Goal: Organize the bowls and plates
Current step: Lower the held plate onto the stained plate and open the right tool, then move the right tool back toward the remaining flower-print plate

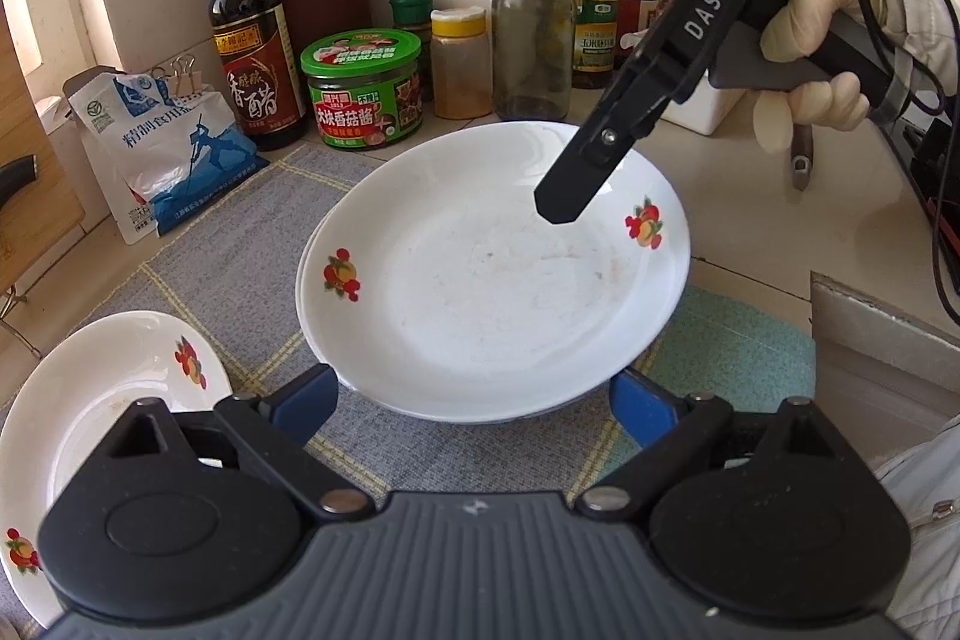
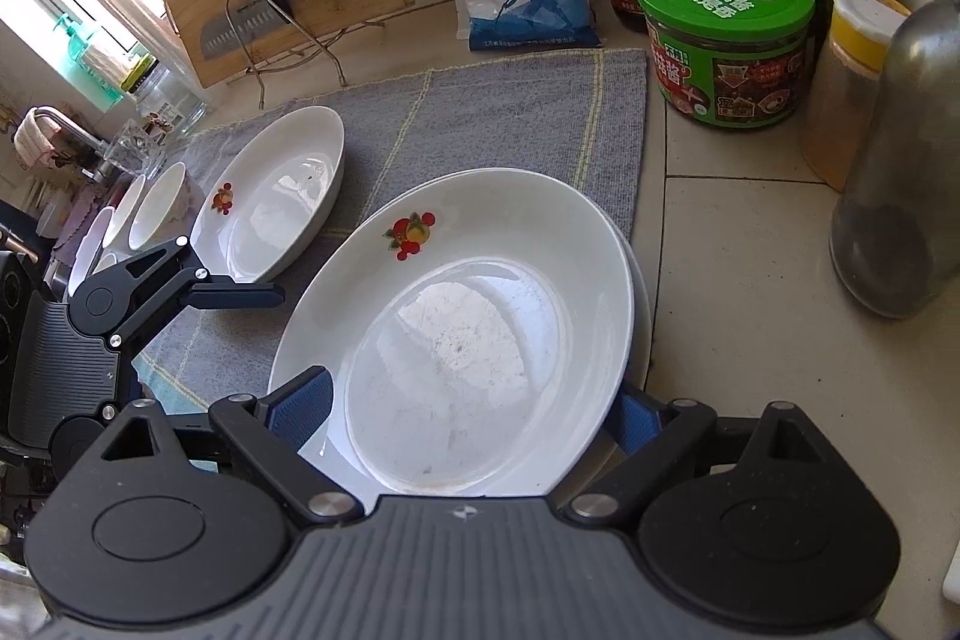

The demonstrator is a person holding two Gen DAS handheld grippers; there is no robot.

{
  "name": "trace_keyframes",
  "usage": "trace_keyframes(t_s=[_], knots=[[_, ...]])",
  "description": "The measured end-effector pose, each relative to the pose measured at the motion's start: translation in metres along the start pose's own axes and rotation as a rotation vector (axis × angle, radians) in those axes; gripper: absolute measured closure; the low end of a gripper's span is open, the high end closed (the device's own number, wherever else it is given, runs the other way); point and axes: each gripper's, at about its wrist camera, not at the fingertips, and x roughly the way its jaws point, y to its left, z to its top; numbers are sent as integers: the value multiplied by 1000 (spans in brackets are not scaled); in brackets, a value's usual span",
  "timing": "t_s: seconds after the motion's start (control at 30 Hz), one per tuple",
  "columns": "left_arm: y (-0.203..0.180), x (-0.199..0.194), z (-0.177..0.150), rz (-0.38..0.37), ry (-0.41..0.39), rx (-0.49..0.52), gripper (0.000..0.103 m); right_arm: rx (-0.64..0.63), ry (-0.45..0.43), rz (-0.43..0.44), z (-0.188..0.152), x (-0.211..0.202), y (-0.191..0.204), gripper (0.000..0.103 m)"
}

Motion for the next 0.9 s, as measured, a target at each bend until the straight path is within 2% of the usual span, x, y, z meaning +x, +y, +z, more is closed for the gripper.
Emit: trace_keyframes(t_s=[0.43,0.7,0.9], knots=[[4,-24,-13,35,-49,-108,6,-27,23,-125,-1,4,18,5],[6,-39,-32,78,-30,-153,6,-13,30,-210,-7,4,19,3],[9,-53,-46,163,-12,-208,6,-16,-5,-246,-18,-6,29,0]])
